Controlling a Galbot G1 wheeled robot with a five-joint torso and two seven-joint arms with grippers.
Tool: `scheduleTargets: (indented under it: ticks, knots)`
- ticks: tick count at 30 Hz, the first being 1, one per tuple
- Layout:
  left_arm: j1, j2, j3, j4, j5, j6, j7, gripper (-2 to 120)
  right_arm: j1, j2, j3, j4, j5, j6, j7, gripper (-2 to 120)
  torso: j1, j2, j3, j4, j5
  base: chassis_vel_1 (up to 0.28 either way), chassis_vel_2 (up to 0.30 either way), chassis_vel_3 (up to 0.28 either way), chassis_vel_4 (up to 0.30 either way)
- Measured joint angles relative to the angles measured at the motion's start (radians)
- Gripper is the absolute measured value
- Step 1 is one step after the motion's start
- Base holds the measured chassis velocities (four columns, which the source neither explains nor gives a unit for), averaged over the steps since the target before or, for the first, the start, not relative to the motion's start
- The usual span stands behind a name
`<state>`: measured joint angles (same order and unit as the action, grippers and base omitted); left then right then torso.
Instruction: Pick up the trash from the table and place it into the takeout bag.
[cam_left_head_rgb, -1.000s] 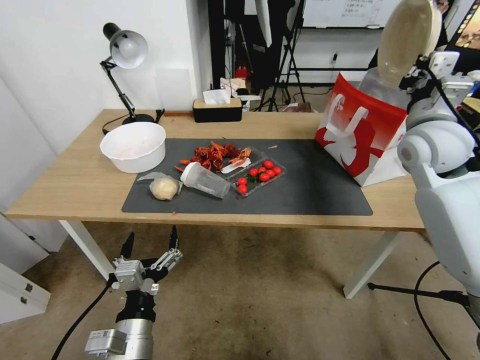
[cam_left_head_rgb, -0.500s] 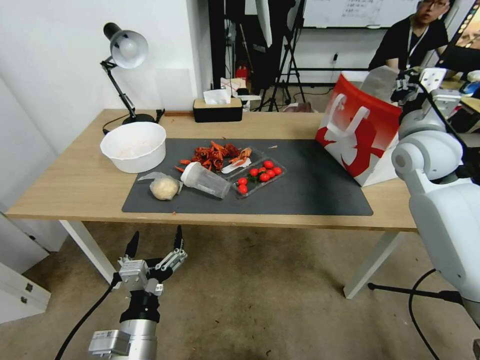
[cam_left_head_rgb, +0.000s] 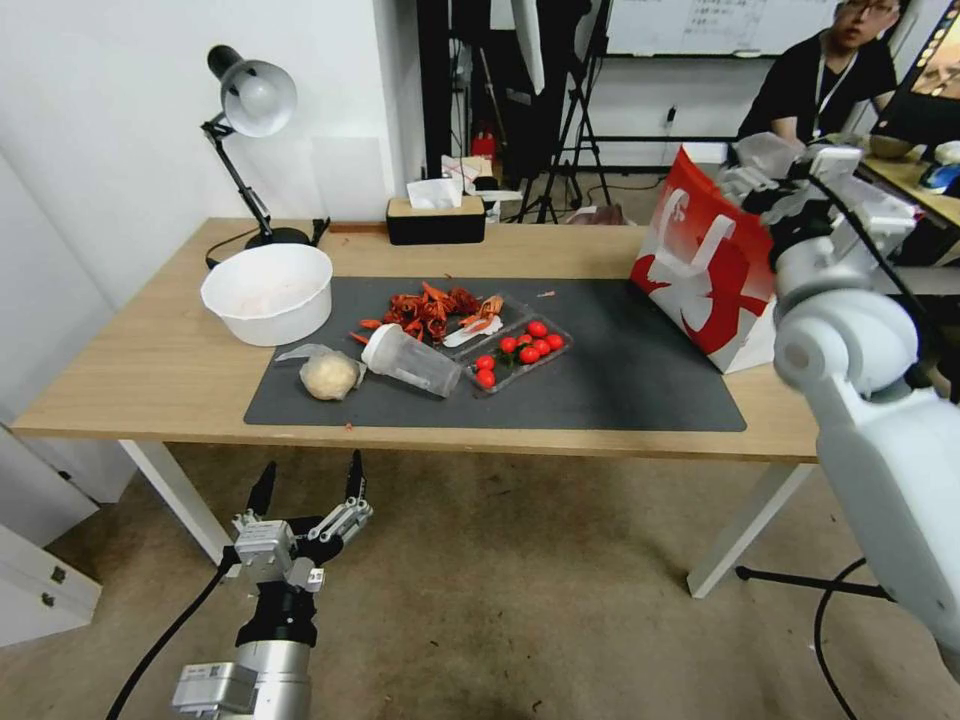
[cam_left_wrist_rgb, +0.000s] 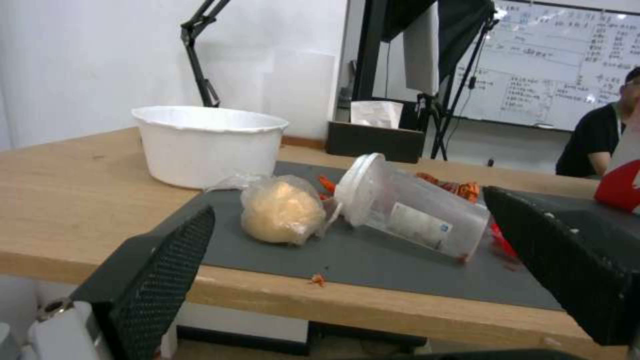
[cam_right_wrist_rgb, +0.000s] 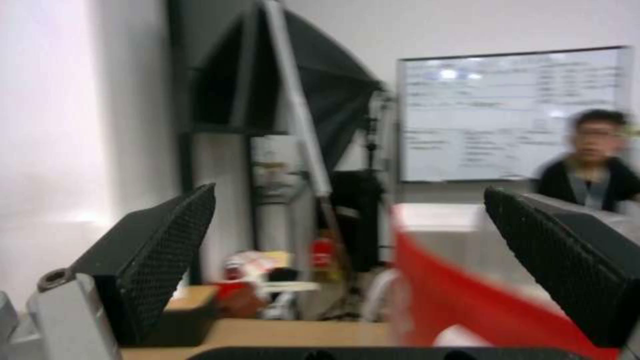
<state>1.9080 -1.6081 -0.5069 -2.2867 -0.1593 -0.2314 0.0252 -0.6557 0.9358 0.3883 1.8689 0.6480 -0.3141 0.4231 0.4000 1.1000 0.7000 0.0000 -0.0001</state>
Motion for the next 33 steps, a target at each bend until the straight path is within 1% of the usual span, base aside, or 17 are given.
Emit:
scheduleTargets:
  ticks: [5,10,12,14,15,17,18,19,20,21,23,24,25,26,27,29,33]
  knots:
    - [0.0,0.0,-0.001,0.0,0.0,0.0,0.0,100,-0.046,-0.006,0.003,0.042,0.034,0.05,-0.052,100,0.0,0.0,0.0,0.0,-0.0001,0.0,0.0,0.0,0.0]
    - [-0.001,0.0,-0.002,0.0,0.0,-0.001,0.0,100,-0.079,-0.008,0.01,0.066,0.051,0.078,-0.094,100,0.0,0.0,0.0,0.0001,-0.0002,0.0,0.0,0.0,0.0]
    - [-0.001,0.0,-0.004,0.001,0.0,-0.002,0.001,100,-0.131,-0.01,0.013,0.095,0.059,0.111,-0.138,100,0.0,0.0,0.0,-0.0003,0.0002,0.0,0.0,0.0,0.0]
    - [-0.003,0.0,-0.008,0.005,-0.001,-0.005,0.001,100,-0.231,-0.014,0.014,0.139,0.038,0.191,-0.203,100,0.0,0.0,0.0,0.0003,-0.0004,0.0,0.0,0.0,0.0]
    - [-0.003,0.0,-0.008,0.005,-0.001,-0.005,0.001,100,-0.231,-0.014,0.014,0.139,0.038,0.191,-0.203,100,0.0,0.0,0.0,0.0003,-0.0004,0.0,0.0,0.0,0.0]
    - [-0.003,0.0,-0.011,0.007,-0.008,-0.007,0.003,100,-0.336,-0.016,0.01,0.165,-0.025,0.295,-0.247,100,0.0,0.0,0.0,-0.0001,0.0005,0.0,0.0,0.0,0.0]
    - [0.0,0.0,-0.01,0.006,-0.012,-0.007,0.008,100,-0.413,-0.017,0.019,0.185,-0.057,0.347,-0.265,100,0.0,0.0,0.0,0.0,0.0,0.0,0.0,0.0,0.0]
    - [0.0,0.0,-0.008,0.005,-0.012,-0.007,0.01,100,-0.467,-0.015,0.026,0.196,-0.073,0.384,-0.279,100,0.0,0.0,0.0,-0.0002,0.0004,0.0,0.0,0.0,0.0]
    - [0.0,0.0,-0.008,0.005,-0.012,-0.007,0.01,100,-0.467,-0.015,0.026,0.196,-0.073,0.384,-0.279,100,0.0,0.0,0.0,-0.0002,0.0004,0.0,0.0,0.0,0.0]
    - [-0.001,0.0,-0.007,0.005,-0.013,-0.007,0.011,100,-0.531,-0.007,0.041,0.204,-0.088,0.427,-0.301,100,0.0,0.0,0.0,0.0001,-0.0001,0.0,0.0,0.0,0.0]
    - [-0.005,0.0,-0.006,0.005,-0.013,-0.006,0.011,100,-0.628,0.013,0.067,0.209,-0.095,0.482,-0.34,100,0.0,0.0,0.0,0.0,0.0001,0.0,0.0,0.0,0.0]
    - [-0.005,0.0,-0.006,0.005,-0.013,-0.006,0.011,100,-0.628,0.013,0.067,0.209,-0.095,0.482,-0.34,100,0.0,0.0,0.0,0.0,0.0001,0.0,0.0,0.0,0.0]
    - [-0.007,0.0,-0.006,0.007,-0.014,-0.005,0.011,100,-0.678,0.024,0.082,0.21,-0.103,0.51,-0.357,100,0.0,0.0,0.0,-0.0005,0.0003,0.0,0.0,0.0,0.0]
    - [-0.011,0.0,-0.007,0.012,-0.014,-0.005,0.011,100,-0.746,0.039,0.105,0.207,-0.118,0.549,-0.373,100,0.0,0.0,0.0,-0.0001,0.0,0.0,0.0,0.0,0.0]
    - [-0.011,0.0,-0.007,0.012,-0.014,-0.005,0.011,100,-0.746,0.039,0.105,0.207,-0.118,0.549,-0.373,100,0.0,0.0,0.0,-0.0001,0.0,0.0,0.0,0.0,0.0]
    - [-0.016,0.0,-0.011,0.021,-0.016,-0.006,0.011,100,-0.848,0.065,0.114,0.198,-0.148,0.622,-0.382,100,0.0,0.0,0.0,0.0001,0.0,0.0,0.0,0.0,0.0]
    - [-0.017,0.0,-0.012,0.025,-0.016,-0.009,0.011,100,-0.925,0.091,0.108,0.193,-0.183,0.664,-0.369,100,0.0,0.0,0.0,-0.0001,-0.0002,0.0,0.0,0.0,0.0]
